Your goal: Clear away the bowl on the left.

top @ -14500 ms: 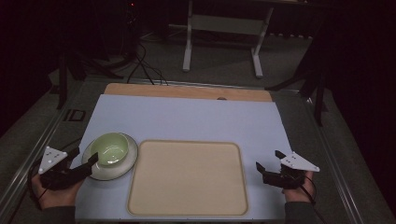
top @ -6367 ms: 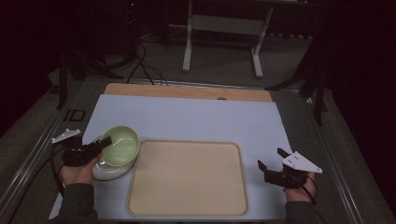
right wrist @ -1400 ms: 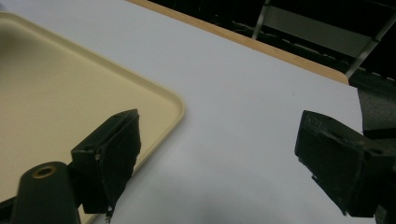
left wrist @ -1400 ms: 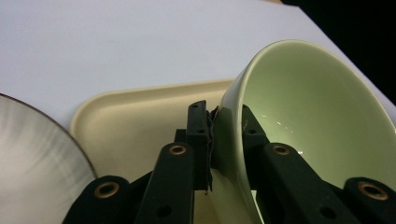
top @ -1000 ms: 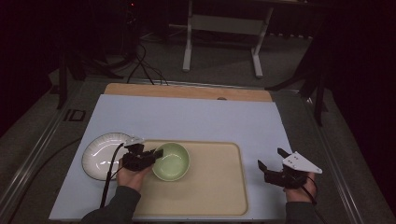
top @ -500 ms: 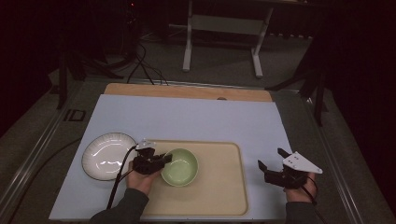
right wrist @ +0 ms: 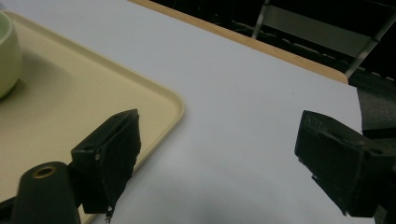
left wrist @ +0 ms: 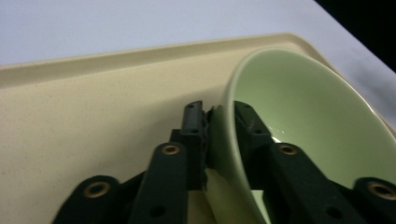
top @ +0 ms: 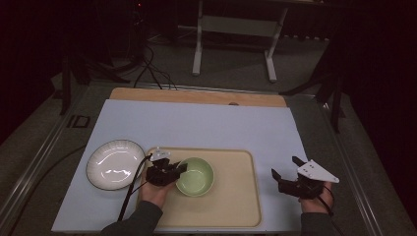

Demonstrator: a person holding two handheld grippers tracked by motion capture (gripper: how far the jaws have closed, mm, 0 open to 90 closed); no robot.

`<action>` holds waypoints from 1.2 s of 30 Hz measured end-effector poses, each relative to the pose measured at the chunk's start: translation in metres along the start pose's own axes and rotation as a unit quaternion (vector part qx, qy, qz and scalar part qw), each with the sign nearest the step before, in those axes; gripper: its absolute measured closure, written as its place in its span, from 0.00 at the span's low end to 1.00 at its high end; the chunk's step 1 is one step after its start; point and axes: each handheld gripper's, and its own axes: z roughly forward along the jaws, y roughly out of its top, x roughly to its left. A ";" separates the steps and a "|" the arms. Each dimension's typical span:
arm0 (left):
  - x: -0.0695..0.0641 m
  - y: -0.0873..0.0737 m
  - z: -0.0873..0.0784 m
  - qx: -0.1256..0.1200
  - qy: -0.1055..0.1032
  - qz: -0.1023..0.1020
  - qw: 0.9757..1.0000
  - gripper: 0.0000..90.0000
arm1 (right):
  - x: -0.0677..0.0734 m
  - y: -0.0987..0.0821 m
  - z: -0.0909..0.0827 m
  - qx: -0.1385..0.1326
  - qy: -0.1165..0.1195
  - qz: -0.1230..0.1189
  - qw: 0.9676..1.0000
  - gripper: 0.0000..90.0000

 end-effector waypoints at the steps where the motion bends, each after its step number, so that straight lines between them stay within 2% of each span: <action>1: 0.001 0.000 0.000 0.001 -0.001 0.001 1.000 0.80 | 0.000 0.000 0.000 0.000 0.000 0.000 1.000 0.15; 3: 0.000 0.000 0.000 -0.002 -0.011 -0.003 1.000 0.74 | 0.000 0.000 0.000 -0.001 0.000 0.001 1.000 0.15; 6: -0.001 0.002 -0.002 -0.002 -0.019 0.003 1.000 0.65 | 0.000 0.000 0.000 -0.001 -0.001 0.000 1.000 0.15; 9: 0.000 0.007 -0.007 -0.006 -0.021 0.007 1.000 0.58 | 0.000 0.000 -0.001 -0.003 0.000 0.001 1.000 0.15; 12: 0.001 0.011 -0.014 -0.013 -0.015 0.007 1.000 0.53 | 0.000 0.000 -0.001 -0.003 0.000 0.001 1.000 0.15; 17: 0.000 0.017 -0.027 -0.028 0.012 0.021 0.999 0.46 | 0.000 0.000 -0.001 -0.003 0.000 0.001 1.000 0.15; 20: 0.000 0.021 -0.037 -0.042 0.031 0.033 0.998 0.43 | 0.000 0.000 -0.001 -0.002 0.000 0.001 1.000 0.15; 24: 0.003 0.025 -0.051 -0.064 0.066 0.043 0.995 0.40 | 0.000 0.000 -0.001 -0.003 0.001 0.001 1.000 0.15; 29: 0.010 0.028 -0.069 -0.074 0.101 0.058 0.990 0.37 | -0.001 0.000 -0.001 -0.003 0.001 0.003 1.000 0.15; 32: 0.017 0.029 -0.079 -0.075 0.107 0.054 0.990 0.35 | -0.001 0.000 -0.002 -0.003 0.001 0.004 1.000 0.15; 36: 0.027 0.029 -0.092 -0.075 0.131 0.061 0.987 0.33 | -0.001 0.000 -0.002 -0.004 0.001 0.004 1.000 0.15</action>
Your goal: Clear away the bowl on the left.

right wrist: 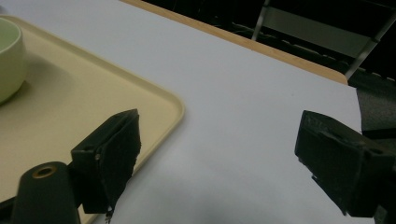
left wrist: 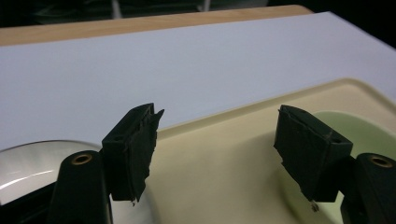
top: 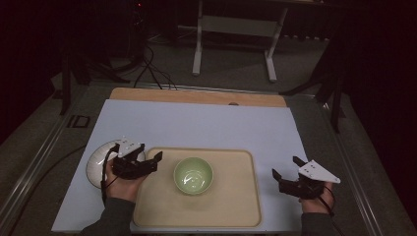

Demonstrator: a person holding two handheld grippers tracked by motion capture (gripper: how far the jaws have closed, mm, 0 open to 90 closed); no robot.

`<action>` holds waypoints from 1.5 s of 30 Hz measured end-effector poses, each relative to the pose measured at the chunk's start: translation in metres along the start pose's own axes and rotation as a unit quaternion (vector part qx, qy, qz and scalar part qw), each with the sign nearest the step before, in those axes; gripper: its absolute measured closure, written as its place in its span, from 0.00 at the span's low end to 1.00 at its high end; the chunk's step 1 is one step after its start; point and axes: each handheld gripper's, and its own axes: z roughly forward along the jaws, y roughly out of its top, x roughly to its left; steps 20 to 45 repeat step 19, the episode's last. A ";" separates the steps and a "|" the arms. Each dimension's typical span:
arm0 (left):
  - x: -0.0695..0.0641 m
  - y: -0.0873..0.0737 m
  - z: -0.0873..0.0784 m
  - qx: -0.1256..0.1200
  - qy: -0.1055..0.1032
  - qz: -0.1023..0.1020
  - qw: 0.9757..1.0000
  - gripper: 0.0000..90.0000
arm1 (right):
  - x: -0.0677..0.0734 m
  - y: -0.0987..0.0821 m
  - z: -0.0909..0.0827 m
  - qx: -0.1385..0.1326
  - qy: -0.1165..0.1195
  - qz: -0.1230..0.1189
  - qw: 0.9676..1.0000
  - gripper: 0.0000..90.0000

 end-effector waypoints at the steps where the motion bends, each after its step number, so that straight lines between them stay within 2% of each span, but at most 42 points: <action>1: 0.003 0.000 -0.003 -0.001 0.004 0.002 1.000 0.32 | 0.000 0.000 0.000 0.000 0.000 0.000 1.000 0.15; 3: 0.009 -0.001 -0.008 -0.001 0.008 0.012 1.000 0.33 | 0.000 0.000 0.000 -0.001 -0.001 0.000 1.000 0.15; 6: 0.016 -0.003 -0.016 -0.002 0.031 0.018 0.999 0.28 | -0.001 0.000 -0.001 -0.004 -0.003 0.003 1.000 0.15; 9: 0.025 -0.006 -0.022 -0.002 0.039 0.002 0.999 0.19 | -0.002 0.000 -0.002 -0.007 -0.005 0.005 1.000 0.15; 13: 0.034 -0.010 -0.029 -0.004 0.077 -0.012 0.997 0.10 | -0.001 0.000 -0.002 -0.007 -0.006 0.006 1.000 0.15; 19: 0.051 -0.020 -0.032 -0.004 0.110 -0.039 0.993 0.05 | -0.001 0.000 -0.002 -0.007 -0.006 0.006 1.000 0.15; 45: 0.051 -0.020 -0.032 -0.004 0.110 -0.039 0.993 0.05 | -0.001 0.000 -0.002 -0.007 -0.006 0.006 1.000 0.15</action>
